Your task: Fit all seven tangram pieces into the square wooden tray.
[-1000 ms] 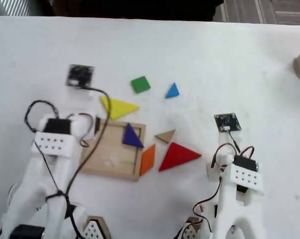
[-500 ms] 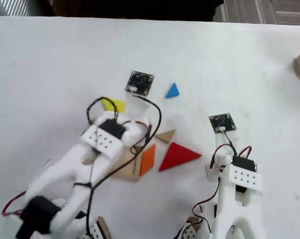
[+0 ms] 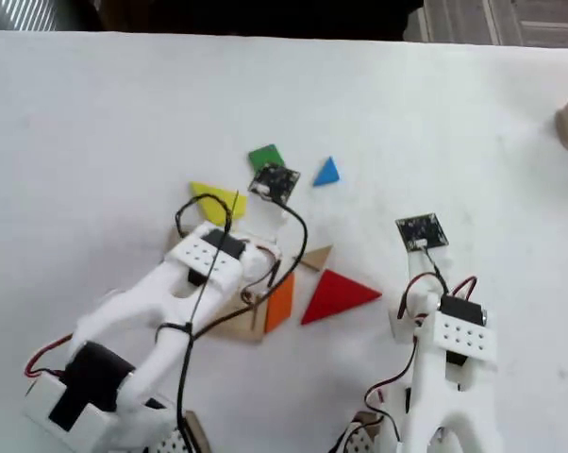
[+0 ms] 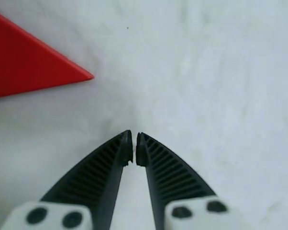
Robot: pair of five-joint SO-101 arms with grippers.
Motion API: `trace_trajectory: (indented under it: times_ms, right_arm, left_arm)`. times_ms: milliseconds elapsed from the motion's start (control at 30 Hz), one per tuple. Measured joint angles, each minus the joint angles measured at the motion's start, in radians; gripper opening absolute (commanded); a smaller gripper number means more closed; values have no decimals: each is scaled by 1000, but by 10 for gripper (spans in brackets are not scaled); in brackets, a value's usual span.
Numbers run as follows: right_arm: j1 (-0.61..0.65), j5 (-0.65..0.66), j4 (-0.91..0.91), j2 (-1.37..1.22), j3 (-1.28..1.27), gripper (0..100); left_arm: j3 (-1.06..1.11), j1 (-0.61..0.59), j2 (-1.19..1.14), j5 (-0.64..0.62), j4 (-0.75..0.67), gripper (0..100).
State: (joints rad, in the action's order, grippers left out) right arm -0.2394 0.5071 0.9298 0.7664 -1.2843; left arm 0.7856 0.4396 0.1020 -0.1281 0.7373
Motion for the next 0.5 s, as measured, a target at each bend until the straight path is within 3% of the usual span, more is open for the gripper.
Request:
trace_trajectory:
  times_ms: [267, 500]
  right_arm:
    - [0, 0, 0, 0, -3, 17]
    - [0, 0, 0, 0, -3, 17]
  left_arm:
    - [55, -61, 34, 0, 75, 24]
    - [146, -275, 175, 6, 94, 27]
